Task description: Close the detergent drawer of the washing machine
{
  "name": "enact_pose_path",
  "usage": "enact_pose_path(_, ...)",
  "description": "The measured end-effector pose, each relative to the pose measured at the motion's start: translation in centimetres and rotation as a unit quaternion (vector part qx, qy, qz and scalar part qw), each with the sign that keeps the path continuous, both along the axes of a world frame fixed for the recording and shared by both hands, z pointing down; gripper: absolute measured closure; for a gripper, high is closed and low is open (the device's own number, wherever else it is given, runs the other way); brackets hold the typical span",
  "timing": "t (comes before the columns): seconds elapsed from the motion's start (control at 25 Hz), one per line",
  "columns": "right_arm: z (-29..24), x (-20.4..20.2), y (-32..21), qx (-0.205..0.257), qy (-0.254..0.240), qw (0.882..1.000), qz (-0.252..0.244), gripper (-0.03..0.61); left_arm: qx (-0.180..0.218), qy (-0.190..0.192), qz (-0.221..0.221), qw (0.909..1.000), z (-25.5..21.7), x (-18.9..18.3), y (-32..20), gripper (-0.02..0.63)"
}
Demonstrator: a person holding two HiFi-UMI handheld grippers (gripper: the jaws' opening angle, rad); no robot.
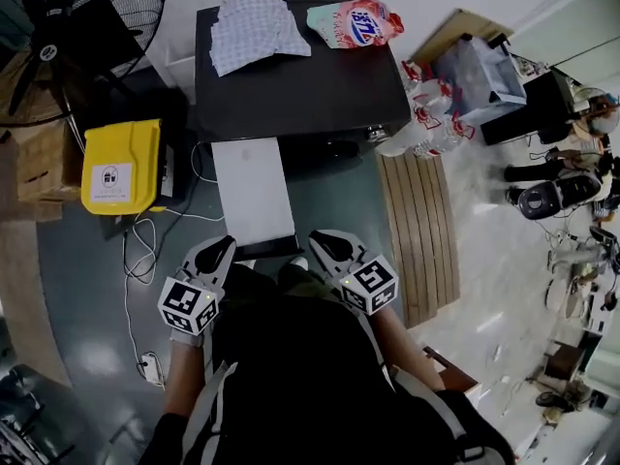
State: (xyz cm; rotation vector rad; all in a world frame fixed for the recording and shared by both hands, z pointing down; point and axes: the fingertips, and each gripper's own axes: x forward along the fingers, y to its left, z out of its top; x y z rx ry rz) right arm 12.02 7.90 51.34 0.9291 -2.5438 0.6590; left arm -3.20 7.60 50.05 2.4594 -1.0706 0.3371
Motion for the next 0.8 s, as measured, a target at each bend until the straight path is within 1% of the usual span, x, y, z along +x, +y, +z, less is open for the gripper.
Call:
enact_pose_path(0.2,2.3,-0.1,1.2,-0.013,0.011,0.998,-0.062,0.558,-0.016,-0.027,-0.053,0.9981,1.5,-0.6,2.3,0.601)
enact_pose_path(0.32,3.8,0.0,1.8,-0.023,0.017,0.996,-0.084,0.558,-0.027,-0.044,-0.07,0.9962,2.8,-0.8,3.2,0.6)
enact_pose_path(0.48,5.7,0.1,2.8,-0.036,0.029,0.993,-0.106,0.557,-0.048,-0.062,-0.08,0.9938,4.7,-1.0,4.5,0.598)
enact_pose_path(0.64,7.3,0.1,3.9,-0.05,0.042,0.991,-0.119,0.554,-0.067,-0.091,-0.079,0.9904,6.9,-1.3,6.1,0.551)
enact_pose_path(0.72,8.1,0.0,4.4,-0.06,0.052,0.989,-0.126,0.527,-0.085,-0.103,-0.072,0.9884,8.2,-1.3,6.9,0.529)
enact_pose_path(0.8,9.0,-0.1,4.6,-0.06,0.06,0.988,-0.13,0.497,-0.095,-0.109,-0.066,0.9873,9.2,-1.5,7.3,0.514)
